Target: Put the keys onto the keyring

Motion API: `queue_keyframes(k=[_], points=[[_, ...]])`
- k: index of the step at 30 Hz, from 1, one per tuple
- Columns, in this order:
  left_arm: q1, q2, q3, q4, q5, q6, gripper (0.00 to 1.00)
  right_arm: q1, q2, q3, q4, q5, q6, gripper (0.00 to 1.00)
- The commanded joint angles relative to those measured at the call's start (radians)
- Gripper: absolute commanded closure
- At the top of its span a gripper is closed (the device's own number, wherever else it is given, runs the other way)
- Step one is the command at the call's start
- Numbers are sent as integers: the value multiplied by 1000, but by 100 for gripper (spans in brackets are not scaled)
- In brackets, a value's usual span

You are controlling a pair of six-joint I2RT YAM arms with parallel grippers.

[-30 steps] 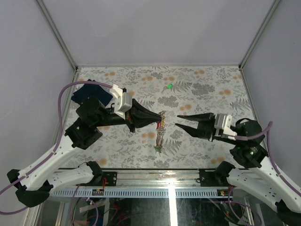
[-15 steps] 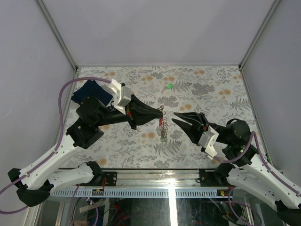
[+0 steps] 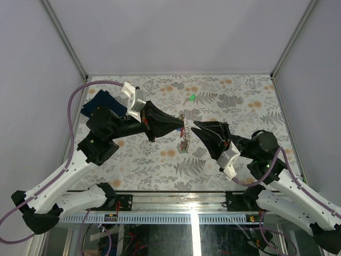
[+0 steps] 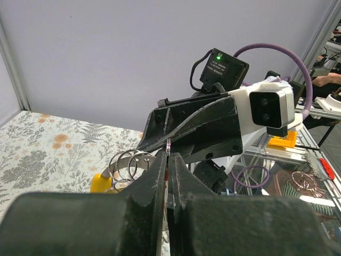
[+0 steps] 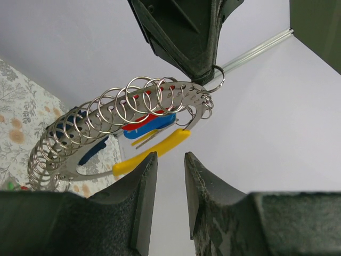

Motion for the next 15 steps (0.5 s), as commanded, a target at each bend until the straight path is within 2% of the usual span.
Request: queue_keyframes(k=[1,15], points=[[6,-6,0,113,11,-25,100,8,19,56,116,-28,-24,66],[10,0,-1,118,-1,-36,100,74,49,78,174,-17,-34,66]])
